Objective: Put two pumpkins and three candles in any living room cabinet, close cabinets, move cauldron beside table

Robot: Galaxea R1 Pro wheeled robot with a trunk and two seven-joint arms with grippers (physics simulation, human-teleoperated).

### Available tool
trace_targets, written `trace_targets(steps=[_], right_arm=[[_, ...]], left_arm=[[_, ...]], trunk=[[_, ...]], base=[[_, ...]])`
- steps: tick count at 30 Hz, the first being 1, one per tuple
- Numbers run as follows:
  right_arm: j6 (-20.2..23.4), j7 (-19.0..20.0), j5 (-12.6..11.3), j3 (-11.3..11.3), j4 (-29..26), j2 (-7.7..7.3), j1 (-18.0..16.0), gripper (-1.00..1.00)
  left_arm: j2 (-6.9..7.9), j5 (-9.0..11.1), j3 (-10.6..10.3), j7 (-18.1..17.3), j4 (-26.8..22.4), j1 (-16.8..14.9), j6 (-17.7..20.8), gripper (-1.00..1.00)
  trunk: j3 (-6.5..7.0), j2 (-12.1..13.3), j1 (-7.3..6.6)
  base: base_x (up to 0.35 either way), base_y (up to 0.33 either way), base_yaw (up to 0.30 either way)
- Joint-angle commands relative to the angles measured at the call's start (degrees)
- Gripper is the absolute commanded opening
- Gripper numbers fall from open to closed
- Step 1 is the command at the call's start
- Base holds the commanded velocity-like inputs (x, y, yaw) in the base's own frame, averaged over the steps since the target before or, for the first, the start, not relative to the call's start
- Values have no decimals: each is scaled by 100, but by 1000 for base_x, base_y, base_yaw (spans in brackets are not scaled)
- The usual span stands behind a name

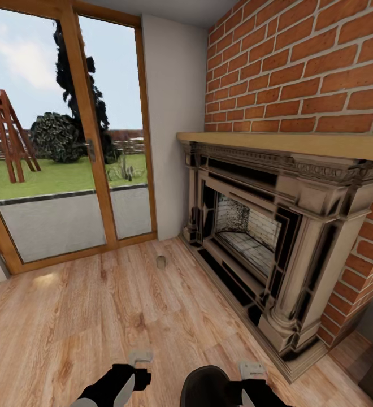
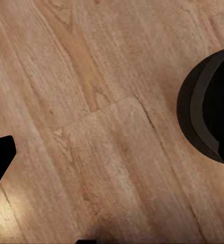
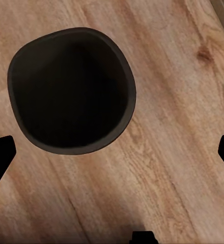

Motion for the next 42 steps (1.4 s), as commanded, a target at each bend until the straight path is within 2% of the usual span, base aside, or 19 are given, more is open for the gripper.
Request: trace_targets(steps=[1,6,10,18,20,24,27,28,32,42], right_arm=[[20,-22,-8,-5,-1,2,-2,100],[-27,-25,-8,-21,27,4,-2,100],[-37,-25,-8,-23,23,4,-2,100],[-38,-22,-8,-18,-63,11,-76,100],[-45,11,-8,-14,-72,21,-143,100],[-95,47,-6,-4,-41,85,-185,100],[-326,58,-5,-1,-12,127,-199,100],[-534,64,-5,7,40,152,-206,100],[-684,69,-1,16,103,165,-211,100],[-789,72,1,1,140,162,-213,100]], left_arm=[[-11,1,0,40,46,-2,-44,100],[-89,3,16,70,243,-5,-471,100],[-135,8,22,17,293,-6,-553,100],[-150,10,26,-718,318,-5,-537,100],[-142,10,26,-797,319,-4,-532,100],[-133,10,25,-844,315,-4,-529,100],[-130,10,25,-863,313,-4,-530,100],[-125,10,25,-869,311,-3,-533,100],[-119,10,25,-867,305,-3,-534,100],[-117,10,25,-890,301,-3,-529,100]], trunk=[[-6,-3,0],[-6,-3,0],[-6,-3,0],[-6,-3,0],[-6,-3,0],[-6,-3,0],[-6,-3,0],[-8,-3,0],[-23,-3,0],[-69,-3,0]], base=[[0,0,0],[0,0,0],[0,0,0],[0,0,0],[0,0,0],[0,0,0],[0,0,0],[0,0,-40],[0,0,-102],[-39,-56,-120]])
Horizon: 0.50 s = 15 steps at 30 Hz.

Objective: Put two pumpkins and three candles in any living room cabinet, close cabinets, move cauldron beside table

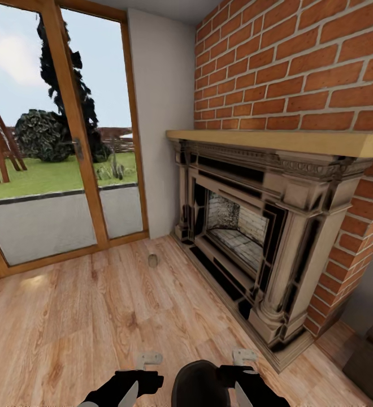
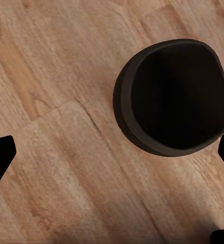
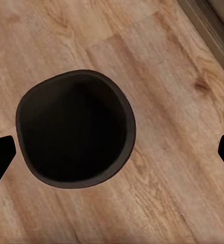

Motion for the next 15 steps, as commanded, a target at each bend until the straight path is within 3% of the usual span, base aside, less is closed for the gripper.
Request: trace_targets(steps=[1,15], right_arm=[[27,-18,-7,-3,-10,0,-1,100],[59,-26,-7,28,-37,19,-1,100]], left_arm=[[0,1,2,-13,-16,0,37,100],[7,3,2,-45,-23,0,30,100]], trunk=[[-7,-3,-1],[-10,-3,-1]], base=[[-76,-134,-22],[-10,-37,-5]])
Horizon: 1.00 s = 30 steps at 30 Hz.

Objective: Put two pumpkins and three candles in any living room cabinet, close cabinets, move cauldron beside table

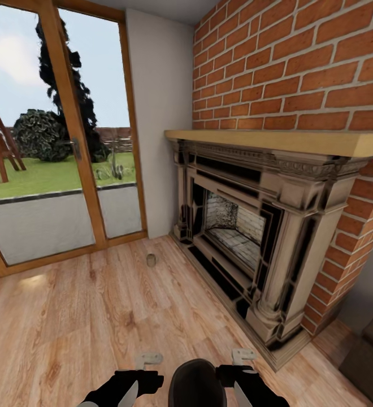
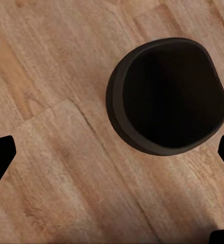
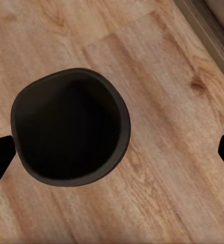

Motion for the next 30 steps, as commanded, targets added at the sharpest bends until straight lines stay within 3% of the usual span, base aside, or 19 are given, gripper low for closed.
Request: trace_targets(steps=[1,4,8,14,18,21,26,30], right_arm=[[50,-28,-6,9,-23,5,-5,100],[307,-49,-6,22,-85,27,-117,100],[1117,-64,-8,26,-66,87,-390,100],[1395,-92,4,34,-54,100,-454,100],[1599,-93,15,36,-56,105,-466,100],[1808,-98,32,37,-63,108,-473,100],[1866,-106,38,39,-62,107,-475,100],[1880,-109,43,39,-62,107,-476,100]], left_arm=[[0,1,2,-11,-13,0,34,100],[1,0,2,-10,-15,3,34,100],[3,17,2,12,-23,7,25,100],[7,52,8,44,-28,8,4,100],[14,279,22,69,-24,8,13,100],[21,697,21,120,-5,8,29,100],[18,835,20,133,3,5,286,100],[13,930,20,141,-31,-143,890,100]], trunk=[[-6,-4,1],[-6,-4,1],[-6,-4,1],[-6,-4,1],[-6,-4,1],[-6,-4,1],[-6,-4,1],[-6,-4,1]], base=[[87,-115,0],[85,-109,0],[29,-37,0],[6,-8,0],[1,-1,0],[0,0,0],[0,0,0],[0,0,0]])
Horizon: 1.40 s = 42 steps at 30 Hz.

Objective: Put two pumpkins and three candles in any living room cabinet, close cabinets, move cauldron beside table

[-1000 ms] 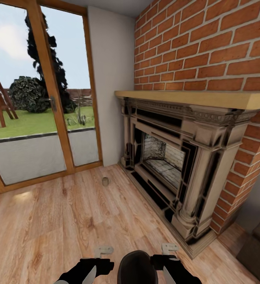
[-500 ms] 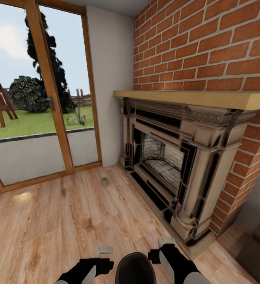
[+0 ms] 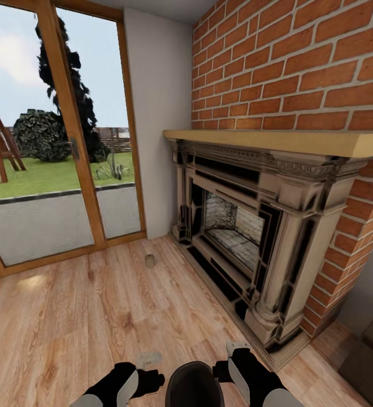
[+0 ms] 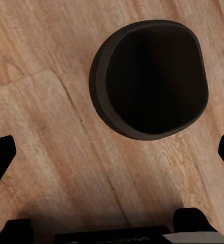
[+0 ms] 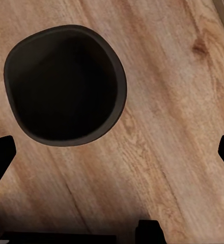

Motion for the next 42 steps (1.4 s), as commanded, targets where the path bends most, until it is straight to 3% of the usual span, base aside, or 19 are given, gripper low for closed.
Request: trace_targets(steps=[1,4,8,27,42], right_arm=[[34,-21,-2,6,-9,1,-2,100],[37,-22,-1,7,-15,1,-2,100],[38,-22,-1,9,-17,1,-8,100],[45,-14,8,12,-9,1,-8,100],[39,-13,9,12,-18,-7,-5,100]], left_arm=[[-1,115,2,10,3,-167,267,100],[3,240,2,107,23,-403,485,100],[11,318,4,365,32,-521,393,100],[34,355,-7,471,19,-555,169,100],[33,312,-26,408,27,-538,-128,100]], trunk=[[-7,-3,0],[-7,-3,0],[-7,-3,0],[-7,-3,0],[-276,-605,329]], base=[[0,0,0],[0,0,0],[0,0,0],[0,0,0],[0,0,0]])
